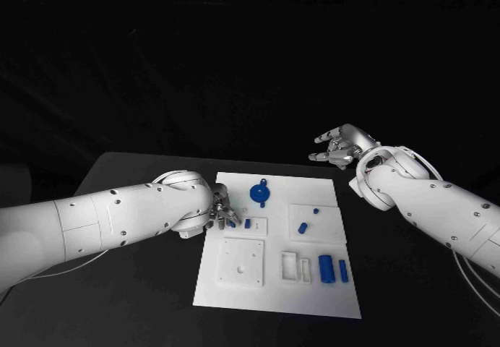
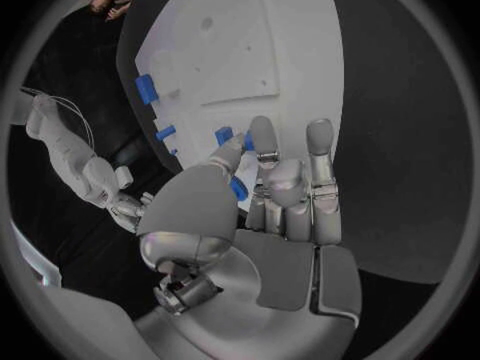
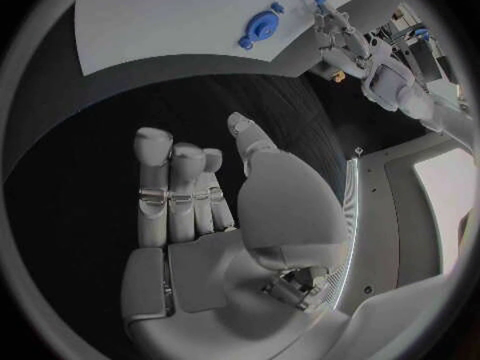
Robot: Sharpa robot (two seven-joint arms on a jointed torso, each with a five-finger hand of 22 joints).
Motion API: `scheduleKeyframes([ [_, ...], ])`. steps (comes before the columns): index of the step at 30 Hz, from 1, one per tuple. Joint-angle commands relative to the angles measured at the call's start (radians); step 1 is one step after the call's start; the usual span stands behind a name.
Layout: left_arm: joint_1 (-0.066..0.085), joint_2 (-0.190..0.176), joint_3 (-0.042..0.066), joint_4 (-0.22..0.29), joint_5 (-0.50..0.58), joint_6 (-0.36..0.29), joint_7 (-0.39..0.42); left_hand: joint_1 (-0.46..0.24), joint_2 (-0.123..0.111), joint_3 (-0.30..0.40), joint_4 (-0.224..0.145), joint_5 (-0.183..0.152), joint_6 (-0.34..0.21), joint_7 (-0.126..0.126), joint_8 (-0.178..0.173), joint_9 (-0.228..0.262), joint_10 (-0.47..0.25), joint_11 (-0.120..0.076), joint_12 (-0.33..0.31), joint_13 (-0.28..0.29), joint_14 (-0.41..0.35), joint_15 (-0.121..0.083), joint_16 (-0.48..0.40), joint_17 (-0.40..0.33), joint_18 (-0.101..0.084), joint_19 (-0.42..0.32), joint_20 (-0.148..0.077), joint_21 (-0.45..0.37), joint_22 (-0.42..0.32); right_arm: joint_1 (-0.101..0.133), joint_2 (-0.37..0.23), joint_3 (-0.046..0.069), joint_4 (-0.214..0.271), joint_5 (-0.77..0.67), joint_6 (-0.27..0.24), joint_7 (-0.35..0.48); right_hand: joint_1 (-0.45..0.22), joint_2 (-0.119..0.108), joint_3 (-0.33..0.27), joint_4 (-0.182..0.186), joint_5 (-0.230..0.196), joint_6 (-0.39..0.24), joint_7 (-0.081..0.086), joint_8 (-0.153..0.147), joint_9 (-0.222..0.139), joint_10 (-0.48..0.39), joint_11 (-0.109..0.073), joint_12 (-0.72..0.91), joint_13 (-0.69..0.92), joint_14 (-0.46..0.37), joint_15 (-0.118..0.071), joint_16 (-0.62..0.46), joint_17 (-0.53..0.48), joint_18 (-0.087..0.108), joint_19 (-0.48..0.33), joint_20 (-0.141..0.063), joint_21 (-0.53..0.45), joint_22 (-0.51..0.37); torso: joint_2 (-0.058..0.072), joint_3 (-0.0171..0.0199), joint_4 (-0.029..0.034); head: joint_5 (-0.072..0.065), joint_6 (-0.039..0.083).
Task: Assemble the parts on the task board
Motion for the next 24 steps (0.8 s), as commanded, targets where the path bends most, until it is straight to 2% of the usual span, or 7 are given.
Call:
scheduleKeyframes([
  [1,-0.006,0.003,-0.004,0.000,0.005,0.030,0.003,-0.005,-0.018,-0.006,0.012,0.001,0.074,-0.072,-0.003,0.000,0.046,-0.006,0.004,-0.001,0.005,-0.002,0.002,0.001,0.014,0.002,0.003,0.003,0.016,-0.001,0.000,0.000,0.000,-0.010,0.009,0.009,-0.010,0.001,-0.001,0.007,0.005,0.007,0.000,0.003,0.000,-0.006,0.000,-0.006,-0.001,-0.003,0.002,-0.007,0.000,0.013,0.049,0.004,-0.007,-0.001,0.000,-0.0001,0.0001,0.000,0.000],
  [7,-0.006,0.002,-0.004,-0.005,0.003,0.030,0.003,-0.014,-0.038,-0.024,0.040,-0.015,0.077,-0.074,-0.004,0.000,0.046,-0.007,0.005,-0.001,0.005,-0.003,0.002,0.002,0.013,0.003,0.001,0.002,0.016,-0.001,-0.001,0.000,0.000,-0.010,0.009,0.009,-0.010,0.001,-0.001,0.007,0.005,0.007,0.000,0.003,0.000,-0.006,0.000,-0.006,-0.001,-0.003,0.002,-0.007,0.000,0.013,0.049,0.004,-0.007,-0.001,0.000,-0.0002,0.0004,-0.002,-0.001],
  [9,-0.006,0.002,-0.004,-0.007,0.003,0.029,0.003,-0.019,-0.047,-0.031,0.056,-0.037,0.080,-0.075,-0.003,0.001,0.046,-0.007,0.006,-0.001,0.006,-0.003,0.003,0.004,0.012,0.004,0.001,0.001,0.016,-0.001,-0.001,0.000,0.000,-0.010,0.009,0.010,-0.010,0.001,-0.001,0.007,0.005,0.007,0.000,0.003,0.000,-0.006,0.000,-0.006,-0.001,-0.003,0.002,-0.007,0.000,0.013,0.049,0.004,-0.007,-0.001,0.000,-0.0002,0.0004,-0.002,-0.001],
  [20,-0.006,0.000,-0.004,-0.015,0.002,0.022,0.003,-0.016,-0.087,-0.021,0.127,-0.057,0.082,-0.075,0.001,0.010,0.046,-0.007,0.007,0.001,0.005,-0.004,0.003,0.004,0.010,0.005,-0.001,-0.001,0.016,-0.001,-0.001,0.000,0.000,-0.010,0.009,0.009,-0.007,0.001,0.000,0.008,0.004,0.004,0.000,0.003,0.000,-0.005,0.000,-0.006,-0.002,-0.003,0.002,-0.009,-0.001,0.013,0.050,0.004,-0.008,-0.002,0.000,-0.0003,0.0002,-0.002,-0.001],
  [22,-0.006,0.000,-0.004,-0.016,0.002,0.020,0.003,-0.018,-0.090,-0.021,0.136,-0.084,0.082,-0.074,0.002,0.012,0.046,-0.007,0.006,0.001,0.005,-0.005,0.001,0.001,0.010,0.005,-0.001,-0.001,0.016,-0.001,-0.001,0.000,0.000,-0.010,0.009,0.009,-0.007,0.001,0.000,0.008,0.004,0.004,0.000,0.003,0.000,-0.005,0.000,-0.006,-0.002,-0.003,0.002,-0.009,-0.001,0.013,0.050,0.004,-0.008,-0.002,0.000,-0.0003,0.0002,-0.002,-0.001],
  [23,-0.006,0.000,-0.004,-0.017,0.002,0.018,0.003,-0.020,-0.093,-0.021,0.143,-0.111,0.082,-0.074,0.003,0.013,0.046,-0.007,0.005,0.001,0.005,-0.005,0.000,0.000,0.010,0.005,-0.001,-0.001,0.016,-0.001,-0.002,0.000,0.000,-0.010,0.009,0.009,-0.007,0.001,0.000,0.008,0.004,0.004,0.000,0.003,0.000,-0.005,0.000,-0.006,-0.002,-0.003,0.002,-0.009,-0.001,0.013,0.050,0.004,-0.008,-0.002,0.000,-0.0003,0.0002,-0.002,-0.001],
  [24,-0.006,0.000,-0.004,-0.018,0.002,0.016,0.003,-0.021,-0.098,-0.018,0.154,-0.115,0.082,-0.074,0.004,0.014,0.046,-0.007,0.005,0.001,0.005,-0.005,0.000,0.000,0.010,0.005,-0.002,-0.001,0.016,-0.001,-0.002,0.000,0.000,-0.010,0.009,0.009,-0.007,0.001,0.000,0.008,0.004,0.004,0.000,0.003,0.000,-0.005,0.000,-0.006,-0.002,-0.003,0.002,-0.009,-0.001,0.013,0.050,0.004,-0.008,-0.002,0.000,-0.0003,0.0002,-0.002,-0.001],
])
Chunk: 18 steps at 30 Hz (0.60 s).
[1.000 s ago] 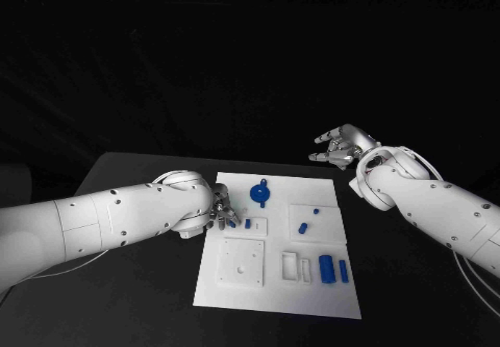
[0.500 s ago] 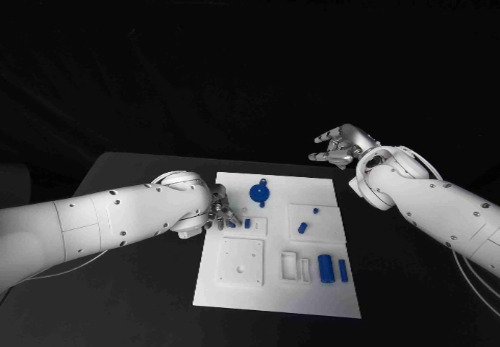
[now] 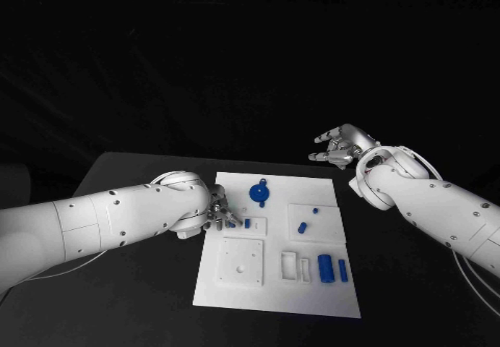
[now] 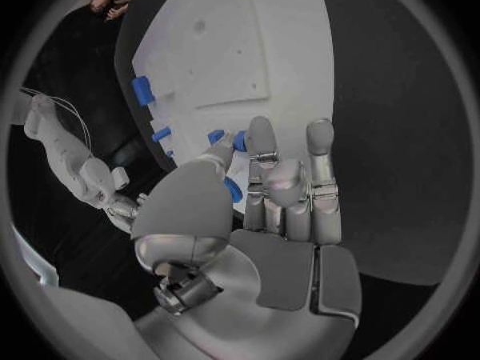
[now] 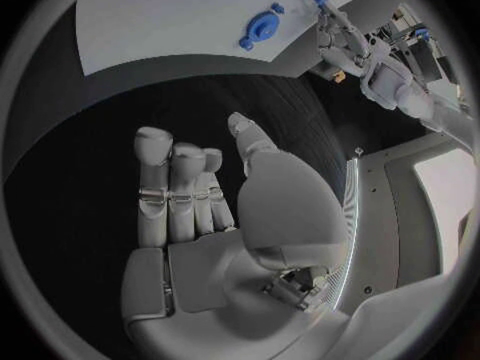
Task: Assemble the parts on the task board
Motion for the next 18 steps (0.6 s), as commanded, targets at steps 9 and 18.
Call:
scheduleKeyframes([
  [9,-0.002,0.001,-0.001,-0.003,0.002,-0.012,0.004,-0.014,-0.058,0.021,0.091,-0.058,0.001,0.007,0.003,0.009,0.046,-0.005,0.002,0.003,0.004,-0.005,0.001,-0.001,0.009,0.006,-0.003,-0.002,0.017,-0.002,0.000,0.000,-0.001,-0.009,0.009,0.009,-0.007,0.001,0.003,0.005,0.004,0.005,0.000,0.003,0.000,-0.005,0.000,-0.006,-0.001,-0.003,0.002,-0.002,0.000,0.013,0.050,0.004,-0.003,-0.001,0.000,-0.0004,-0.0001,0.000,0.001],
  [18,-0.004,-0.003,0.000,-0.001,0.004,-0.005,0.003,-0.018,-0.100,0.015,0.131,-0.064,0.002,0.011,0.001,0.010,0.046,-0.004,-0.002,0.002,0.003,-0.005,-0.004,-0.007,0.008,0.005,-0.004,-0.003,0.017,-0.005,0.000,0.000,-0.002,-0.009,0.012,0.009,0.001,-0.001,0.007,-0.002,0.000,0.002,0.000,0.002,0.000,-0.006,0.000,-0.006,-0.001,-0.003,0.002,-0.003,-0.001,0.013,0.049,0.004,-0.004,-0.002,0.000,0.0005,0.0002,-0.002,0.001],
])
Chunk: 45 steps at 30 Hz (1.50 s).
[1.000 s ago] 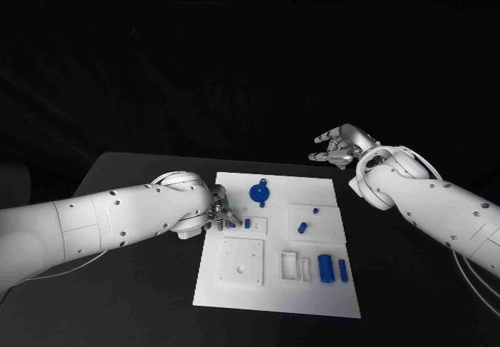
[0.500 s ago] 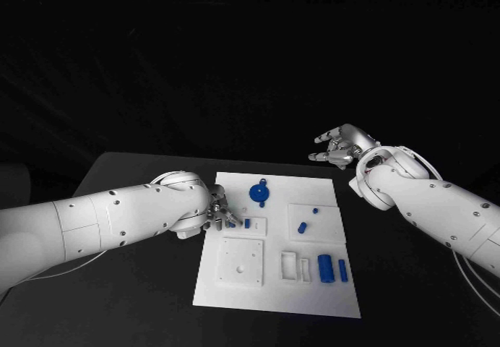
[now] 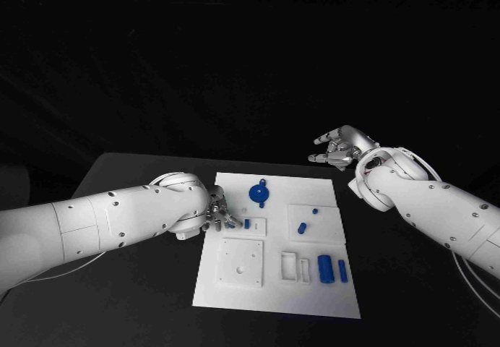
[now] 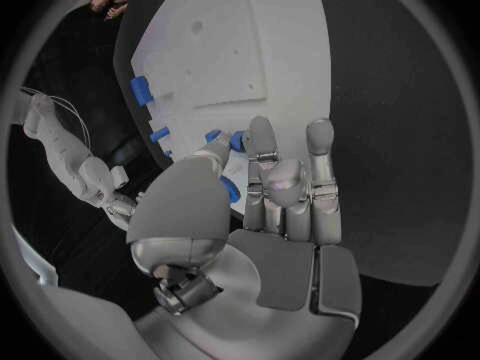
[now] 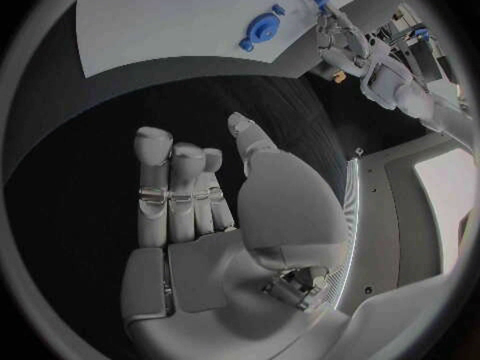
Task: Assemble the parts on the task board
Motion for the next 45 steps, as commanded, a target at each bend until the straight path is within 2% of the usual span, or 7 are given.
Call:
scheduleKeyframes([
  [1,-0.001,-0.001,0.000,0.001,0.003,-0.002,0.003,-0.003,-0.007,-0.001,0.010,-0.007,0.001,0.004,0.001,0.001,0.046,-0.004,-0.002,0.000,0.003,-0.006,-0.005,-0.004,0.008,0.003,-0.002,-0.004,0.017,-0.001,0.000,0.000,0.000,-0.009,0.012,0.009,0.001,-0.001,0.007,-0.002,0.000,0.002,0.001,0.002,0.000,-0.006,0.000,-0.007,-0.001,-0.003,0.002,-0.003,-0.001,0.013,0.049,0.004,-0.004,-0.001,0.000,0.0008,0.0006,0.000,-0.001],
  [9,-0.001,-0.008,0.000,0.000,0.005,-0.004,0.002,-0.004,-0.013,-0.003,0.019,-0.009,0.002,0.004,0.002,0.003,0.046,-0.004,-0.002,0.000,0.004,-0.006,-0.005,-0.003,0.008,0.004,-0.002,-0.004,0.017,-0.004,-0.001,0.000,0.002,-0.009,0.012,0.010,-0.003,-0.001,0.006,-0.005,0.001,0.000,0.001,0.002,0.000,-0.007,0.000,-0.008,-0.003,-0.004,0.002,-0.005,-0.002,0.013,0.049,0.004,-0.006,-0.002,0.000,0.0002,-0.0006,-0.001,-0.002],
  [13,-0.001,-0.013,0.001,0.003,0.010,-0.008,0.002,-0.008,-0.019,-0.008,0.023,-0.011,0.001,0.005,0.002,0.003,0.046,-0.004,-0.003,0.000,0.003,-0.007,-0.005,-0.003,0.008,0.004,-0.003,-0.004,0.017,-0.008,-0.003,0.000,0.002,-0.009,0.012,0.011,-0.004,-0.001,0.006,-0.005,0.005,-0.001,0.001,0.002,0.000,-0.006,0.000,-0.007,-0.002,-0.003,0.002,-0.004,-0.001,0.013,0.049,0.004,-0.006,-0.002,0.000,-0.0022,-0.0024,-0.003,0.000],
  [28,-0.001,-0.028,0.005,0.013,0.057,-0.024,0.017,-0.020,-0.051,-0.054,0.075,-0.016,0.004,0.005,-0.006,0.008,0.046,-0.005,-0.005,-0.010,0.002,-0.011,-0.012,-0.001,-0.002,0.004,-0.013,-0.007,0.017,-0.011,-0.004,0.000,0.001,-0.009,0.012,0.011,-0.005,-0.001,0.007,-0.006,0.010,-0.001,0.001,0.002,0.000,-0.006,0.000,-0.007,-0.003,-0.003,0.002,-0.005,-0.001,0.013,0.049,0.004,-0.005,-0.001,0.000,-0.0009,-0.0004,-0.003,-0.001],
  [31,-0.001,-0.030,0.007,0.015,0.074,-0.027,0.023,0.008,-0.028,-0.154,0.092,-0.015,0.004,0.005,-0.009,0.008,0.046,-0.005,-0.004,-0.010,0.002,-0.011,-0.012,0.001,-0.002,0.004,-0.013,-0.007,0.017,-0.012,-0.004,0.000,0.000,-0.009,0.012,0.011,-0.005,-0.001,0.007,-0.006,0.010,-0.001,0.001,0.002,0.000,-0.006,0.000,-0.007,-0.003,-0.003,0.002,-0.005,-0.001,0.013,0.049,0.004,-0.005,-0.001,0.000,-0.0013,-0.0003,-0.003,0.000],
  [40,-0.001,-0.035,0.011,0.017,0.098,-0.040,0.038,0.010,-0.025,-0.152,0.095,-0.015,0.001,0.007,-0.017,0.001,0.046,-0.004,-0.005,-0.011,0.002,-0.011,-0.014,0.000,-0.002,0.005,-0.013,-0.007,0.017,-0.012,-0.002,0.000,-0.002,-0.009,0.012,0.011,-0.005,-0.001,0.007,-0.006,0.010,-0.001,0.001,0.002,0.000,-0.006,0.000,-0.007,-0.003,-0.003,0.002,-0.005,-0.001,0.013,0.049,0.004,-0.005,-0.001,0.000,0.0002,-0.0008,-0.001,-0.001],
  [45,-0.001,-0.039,0.012,0.017,0.121,-0.045,0.048,0.017,-0.017,-0.150,0.091,-0.015,-0.001,0.014,-0.052,-0.038,0.046,-0.001,-0.009,-0.013,0.002,-0.009,-0.020,-0.005,-0.001,0.003,-0.011,-0.009,0.017,-0.014,-0.002,0.000,-0.003,-0.009,0.013,0.011,-0.005,-0.001,0.007,-0.006,0.010,-0.001,0.001,0.002,0.000,-0.006,0.000,-0.007,-0.003,-0.003,0.002,-0.005,-0.001,0.013,0.049,0.004,-0.005,-0.001,-0.001,0.0003,0.0001,-0.001,-0.001],
])
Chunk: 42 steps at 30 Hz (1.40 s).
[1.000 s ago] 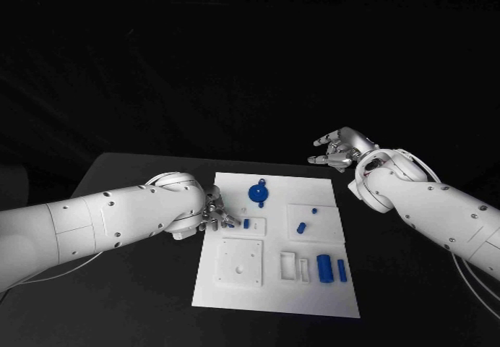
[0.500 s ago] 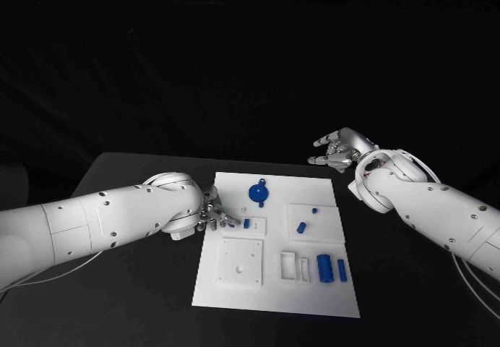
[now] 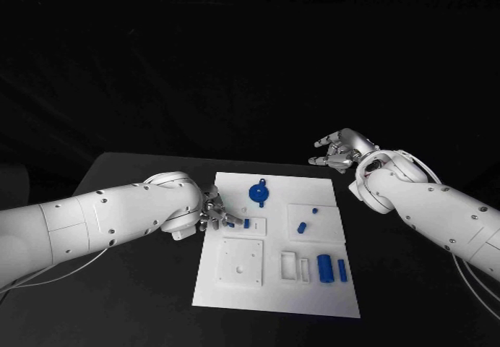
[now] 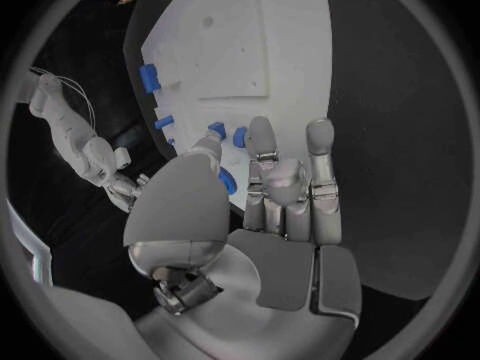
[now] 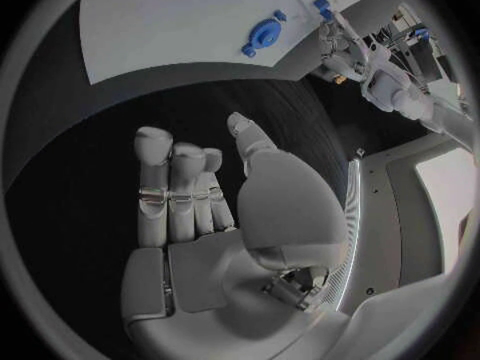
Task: Assemble the parts on the task board
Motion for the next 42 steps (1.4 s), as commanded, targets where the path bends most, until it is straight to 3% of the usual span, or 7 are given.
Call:
scheduleKeyframes([
  [1,0.000,-0.001,0.001,0.003,0.040,-0.016,0.027,0.005,0.002,0.001,-0.004,-0.003,0.007,0.006,-0.019,-0.024,0.045,0.000,-0.006,-0.001,-0.003,-0.005,-0.006,-0.004,0.000,-0.004,-0.004,-0.006,0.017,-0.001,0.001,0.000,0.000,-0.009,0.011,0.009,-0.005,-0.001,0.004,-0.003,0.006,0.006,0.005,0.002,0.000,-0.004,0.002,-0.003,-0.001,-0.003,0.002,-0.005,-0.001,0.013,0.049,0.004,-0.005,-0.001,-0.001,0.0005,0.0007,0.000,0.000],
  [5,0.000,0.000,0.001,0.003,0.047,-0.018,0.030,0.006,0.004,0.002,-0.004,-0.003,0.014,0.009,-0.041,-0.052,0.046,0.003,-0.007,-0.002,-0.003,-0.004,-0.009,-0.006,0.000,-0.004,-0.003,-0.007,0.017,-0.002,0.002,0.000,-0.001,-0.009,0.012,0.009,-0.005,-0.001,0.004,-0.003,0.006,0.006,0.005,0.002,0.000,-0.004,0.002,-0.003,-0.001,-0.003,0.002,-0.005,-0.001,0.013,0.049,0.004,-0.005,-0.001,0.000,0.0000,0.0002,0.001,0.001],
  [31,0.000,0.001,0.003,-0.001,0.058,-0.015,0.034,0.009,0.017,0.005,-0.011,-0.003,0.016,0.010,-0.047,-0.059,0.046,0.004,-0.008,-0.001,-0.004,-0.004,-0.011,-0.007,0.000,-0.003,-0.003,-0.008,0.017,-0.003,0.003,0.000,-0.003,-0.008,0.014,0.010,-0.007,0.000,0.004,-0.002,0.005,0.008,0.004,0.002,0.000,-0.003,0.001,-0.002,0.000,-0.003,0.002,-0.005,-0.001,0.013,0.050,0.004,-0.005,-0.001,0.000,-0.0009,-0.0005,0.001,0.001],
  [34,0.000,-0.005,0.016,-0.001,0.059,-0.016,0.039,0.010,0.018,0.005,-0.014,-0.003,0.017,0.010,-0.047,-0.058,0.045,0.003,-0.008,-0.001,-0.003,-0.004,-0.011,-0.007,0.000,-0.003,-0.003,-0.008,0.017,-0.003,0.002,0.000,-0.003,-0.007,0.013,0.010,-0.007,0.000,0.004,-0.002,0.005,0.008,0.004,0.002,0.000,-0.003,0.001,-0.002,0.000,-0.003,0.002,-0.005,-0.001,0.013,0.050,0.004,-0.005,-0.001,0.000,-0.0009,-0.0004,-0.001,0.002],
  [40,0.003,-0.025,0.072,0.002,0.077,-0.036,0.060,0.013,0.016,0.001,-0.025,-0.003,-0.014,0.022,-0.066,-0.091,0.043,0.009,-0.033,-0.007,-0.021,-0.002,-0.036,-0.046,-0.004,-0.012,-0.005,-0.017,0.015,-0.003,0.000,0.000,-0.006,-0.006,0.011,0.011,-0.010,0.000,0.003,0.000,0.006,0.008,0.004,0.002,0.000,-0.003,0.001,-0.001,0.000,-0.003,0.002,-0.005,-0.001,0.013,0.050,0.004,-0.006,-0.002,-0.001,-0.0003,0.0008,-0.003,0.007],
  [42,0.007,-0.030,0.084,0.003,0.082,-0.039,0.063,0.014,0.020,0.002,-0.035,-0.003,-0.016,0.022,-0.057,-0.112,0.042,0.009,-0.036,-0.003,-0.020,-0.002,-0.035,-0.047,-0.005,-0.010,-0.005,-0.020,0.015,-0.003,0.000,0.000,-0.007,-0.006,0.011,0.011,-0.011,-0.001,0.002,0.001,0.007,0.007,0.004,0.002,0.000,-0.004,0.001,-0.002,0.000,-0.003,0.002,-0.005,-0.001,0.013,0.049,0.004,-0.005,-0.002,-0.001,-0.0002,0.0007,-0.002,0.008],
])
